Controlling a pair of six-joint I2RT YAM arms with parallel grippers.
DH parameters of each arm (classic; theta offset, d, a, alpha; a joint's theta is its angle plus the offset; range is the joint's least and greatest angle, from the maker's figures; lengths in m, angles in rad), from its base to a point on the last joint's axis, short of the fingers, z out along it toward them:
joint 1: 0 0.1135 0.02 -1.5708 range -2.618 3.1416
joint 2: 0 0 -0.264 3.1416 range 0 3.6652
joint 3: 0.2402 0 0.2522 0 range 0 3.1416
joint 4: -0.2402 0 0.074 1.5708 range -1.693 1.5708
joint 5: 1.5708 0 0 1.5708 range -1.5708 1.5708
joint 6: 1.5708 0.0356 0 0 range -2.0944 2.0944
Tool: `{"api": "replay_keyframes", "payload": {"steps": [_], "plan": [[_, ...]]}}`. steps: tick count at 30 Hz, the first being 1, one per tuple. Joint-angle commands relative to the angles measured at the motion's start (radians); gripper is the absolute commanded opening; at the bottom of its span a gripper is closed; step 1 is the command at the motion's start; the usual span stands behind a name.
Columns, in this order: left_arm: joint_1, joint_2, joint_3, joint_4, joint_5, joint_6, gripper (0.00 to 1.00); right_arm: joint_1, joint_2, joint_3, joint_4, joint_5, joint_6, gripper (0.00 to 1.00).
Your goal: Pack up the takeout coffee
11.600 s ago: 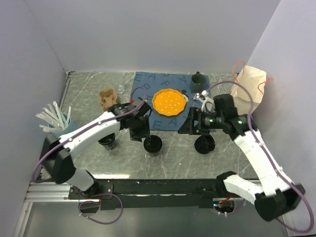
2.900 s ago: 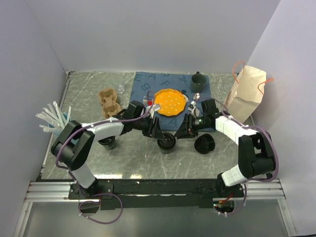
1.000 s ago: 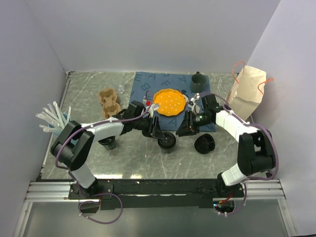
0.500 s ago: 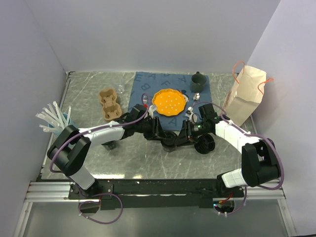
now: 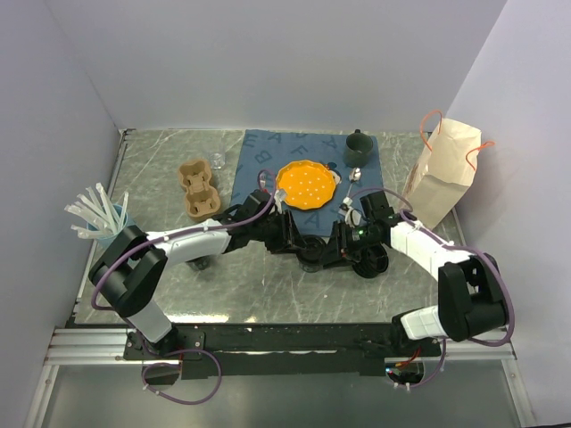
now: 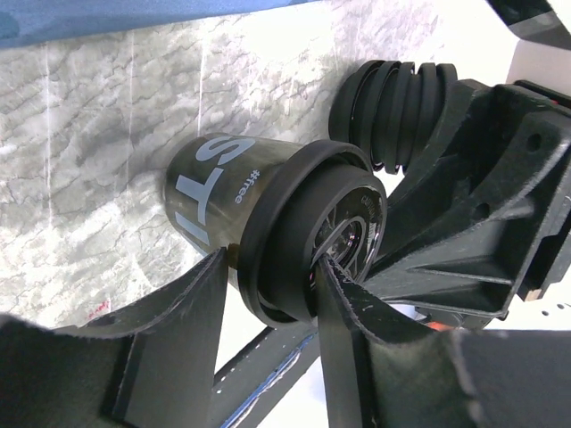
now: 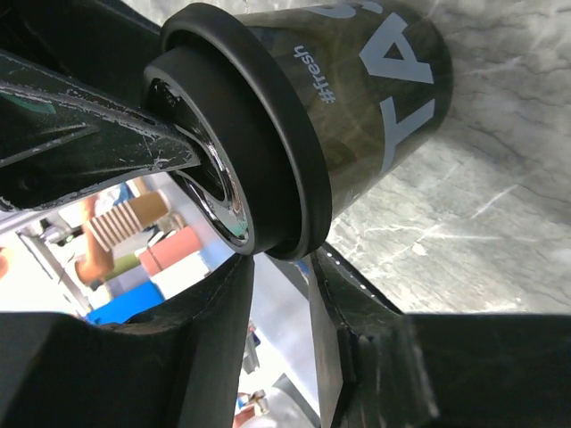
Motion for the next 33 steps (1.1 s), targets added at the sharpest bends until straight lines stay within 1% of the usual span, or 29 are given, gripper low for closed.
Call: {"api": "replay_keyframes", "payload": {"steps": [1, 4, 6, 8, 11, 16, 23, 25, 29, 33], "plan": [[-0.015, 0.088, -0.07, -0.273, -0.165, 0.03, 0.46, -0.022, -0.039, 0.032, -0.02, 0.051, -0.021, 0.4], [-0.015, 0.09, -0.068, -0.276, -0.165, 0.032, 0.46, -0.042, -0.017, 0.044, -0.029, 0.048, -0.041, 0.39], [-0.015, 0.093, -0.065, -0.286, -0.174, 0.035, 0.46, -0.057, -0.011, 0.05, -0.04, 0.046, -0.056, 0.35], [-0.015, 0.09, -0.064, -0.291, -0.179, 0.036, 0.46, -0.085, -0.02, 0.053, -0.043, 0.037, -0.064, 0.34], [-0.015, 0.088, -0.068, -0.288, -0.179, 0.033, 0.46, -0.103, -0.022, 0.061, -0.051, 0.028, -0.086, 0.34], [-0.018, 0.093, -0.072, -0.28, -0.174, 0.025, 0.45, -0.108, 0.009, 0.064, -0.013, -0.038, -0.084, 0.36], [-0.031, 0.108, -0.058, -0.28, -0.177, 0.016, 0.45, -0.109, 0.041, 0.055, 0.012, -0.038, -0.077, 0.36], [-0.035, 0.111, -0.055, -0.283, -0.18, 0.013, 0.45, -0.108, 0.056, 0.041, 0.02, -0.014, -0.073, 0.34], [-0.04, 0.114, -0.059, -0.317, -0.2, -0.001, 0.43, -0.131, 0.081, 0.0, 0.02, 0.071, -0.08, 0.24], [-0.041, 0.104, -0.084, -0.319, -0.213, -0.019, 0.42, -0.141, 0.084, -0.036, 0.014, 0.173, -0.092, 0.19]]}}
